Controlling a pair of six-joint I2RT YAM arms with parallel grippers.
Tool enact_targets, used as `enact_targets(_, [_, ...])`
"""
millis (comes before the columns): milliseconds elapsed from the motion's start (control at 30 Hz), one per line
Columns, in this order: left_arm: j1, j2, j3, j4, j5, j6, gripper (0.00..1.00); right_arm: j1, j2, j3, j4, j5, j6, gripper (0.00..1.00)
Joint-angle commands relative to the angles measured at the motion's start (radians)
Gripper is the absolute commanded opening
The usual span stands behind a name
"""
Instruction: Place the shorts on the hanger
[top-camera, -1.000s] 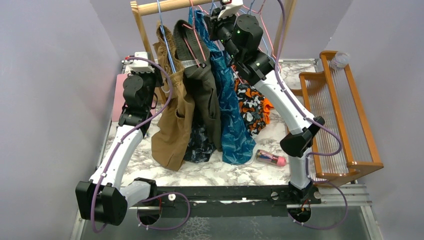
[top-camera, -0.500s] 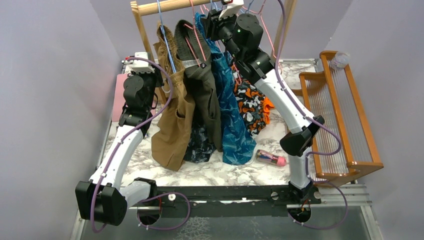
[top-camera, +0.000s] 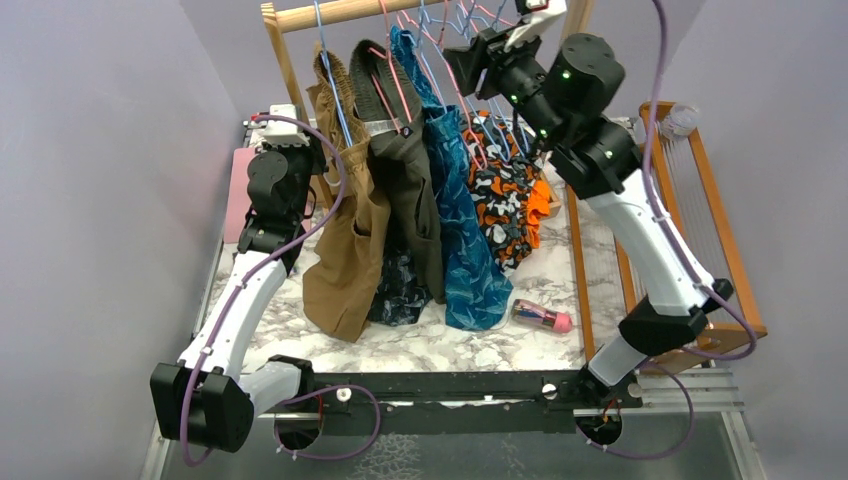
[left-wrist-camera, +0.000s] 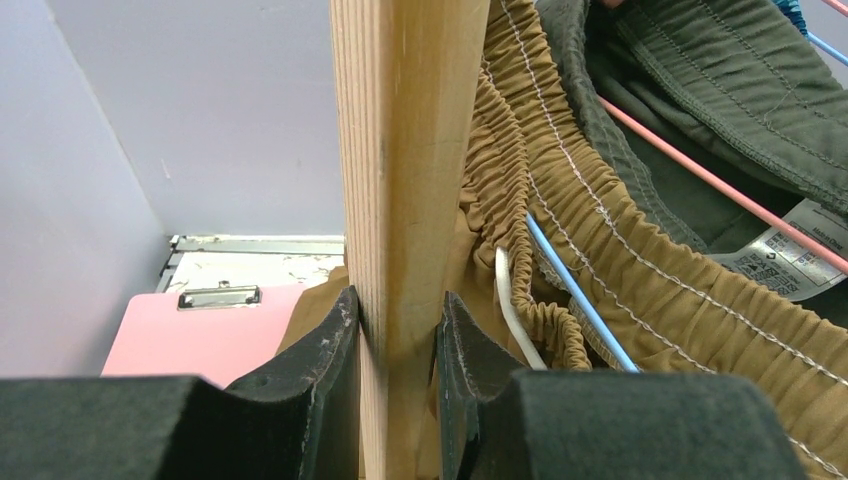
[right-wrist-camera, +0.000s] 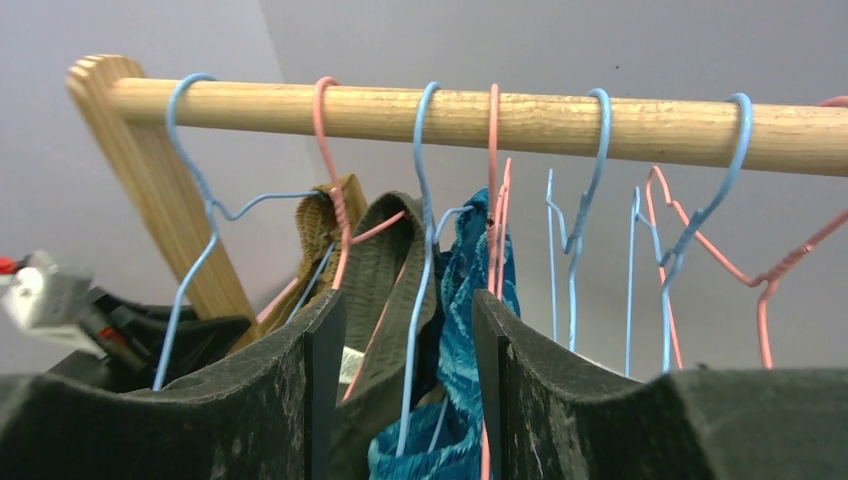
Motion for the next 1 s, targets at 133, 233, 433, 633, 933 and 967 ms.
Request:
enact_targets(133, [-0.035,-0.044,-0.044,-0.132,0.129,-0.139,0.0,0.001,-0.061,-0.152,-0.117,-0.101,0.037,0.52])
enact_targets(233, [-0.035,-0.054,-0.051,-0.141,0.126,-0.137,0.0,0.001,-0.066,-0.184,-0.12,-0.111,0.041,0.51])
enact_targets(433, [-0.035,-0.064,-0.044,-0.16,0.117,-0.119,0.0,0.001,-0.07,-0.22,-0.142,-0.075,0.045,0.51])
enact_targets(633, [-0.035,-0.066,-0.044,-0.163,0.116,-0.118,0.0,0.002,-0.097,-0.261,-0.178,-0.076,0.05,0.51])
enact_targets(933, [-0.035,-0.056,-0.038,-0.161,0.123,-0.119,0.0,0.003,-0.121,-0.305,-0.185,0.057,0.028,0.19])
enact_targets(967, [-0.035,-0.055,-0.036,-0.163,0.123,-0.119,0.0,0.003,-0.12,-0.298,-0.182,0.08,0.023,0.13])
